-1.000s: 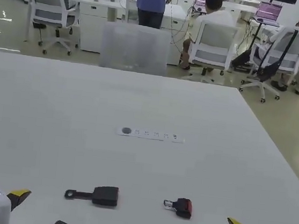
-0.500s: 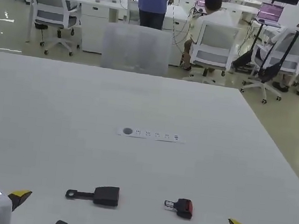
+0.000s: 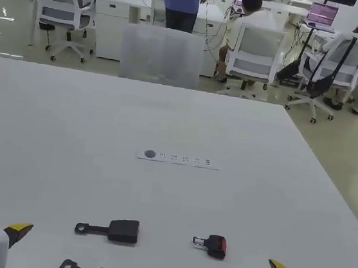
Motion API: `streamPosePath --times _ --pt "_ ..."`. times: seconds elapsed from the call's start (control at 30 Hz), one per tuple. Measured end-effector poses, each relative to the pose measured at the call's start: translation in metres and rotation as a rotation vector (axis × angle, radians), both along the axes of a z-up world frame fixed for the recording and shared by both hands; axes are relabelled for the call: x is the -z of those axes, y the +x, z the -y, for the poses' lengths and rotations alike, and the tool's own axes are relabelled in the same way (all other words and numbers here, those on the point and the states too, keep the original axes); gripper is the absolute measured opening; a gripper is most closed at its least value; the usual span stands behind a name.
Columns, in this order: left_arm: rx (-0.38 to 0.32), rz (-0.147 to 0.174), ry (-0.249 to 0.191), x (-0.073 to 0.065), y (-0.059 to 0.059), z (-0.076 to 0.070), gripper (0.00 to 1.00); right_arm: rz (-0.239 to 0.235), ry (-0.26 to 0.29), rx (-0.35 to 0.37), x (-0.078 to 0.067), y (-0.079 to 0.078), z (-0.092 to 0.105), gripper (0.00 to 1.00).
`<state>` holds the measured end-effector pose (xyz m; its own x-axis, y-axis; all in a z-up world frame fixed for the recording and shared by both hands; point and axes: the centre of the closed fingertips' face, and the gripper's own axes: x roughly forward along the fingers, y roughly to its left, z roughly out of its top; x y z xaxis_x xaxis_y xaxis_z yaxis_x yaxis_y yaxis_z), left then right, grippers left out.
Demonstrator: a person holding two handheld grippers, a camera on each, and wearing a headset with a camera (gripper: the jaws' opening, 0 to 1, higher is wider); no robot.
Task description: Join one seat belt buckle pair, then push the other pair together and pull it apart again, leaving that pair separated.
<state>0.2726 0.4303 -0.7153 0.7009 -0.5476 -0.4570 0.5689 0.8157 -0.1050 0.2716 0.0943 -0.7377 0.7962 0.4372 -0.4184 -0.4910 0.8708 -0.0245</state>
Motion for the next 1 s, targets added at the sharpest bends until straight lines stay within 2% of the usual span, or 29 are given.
streamPosePath --times 0.33,1.0 --pt "0.003 0.001 0.004 -0.001 0.001 0.000 1.00 -0.010 0.000 0.000 0.002 -0.004 0.003 1.00" --pt "0.000 0.000 0.003 -0.008 -0.008 0.011 1.00 -0.010 0.006 0.001 0.004 -0.007 0.003 1.00"
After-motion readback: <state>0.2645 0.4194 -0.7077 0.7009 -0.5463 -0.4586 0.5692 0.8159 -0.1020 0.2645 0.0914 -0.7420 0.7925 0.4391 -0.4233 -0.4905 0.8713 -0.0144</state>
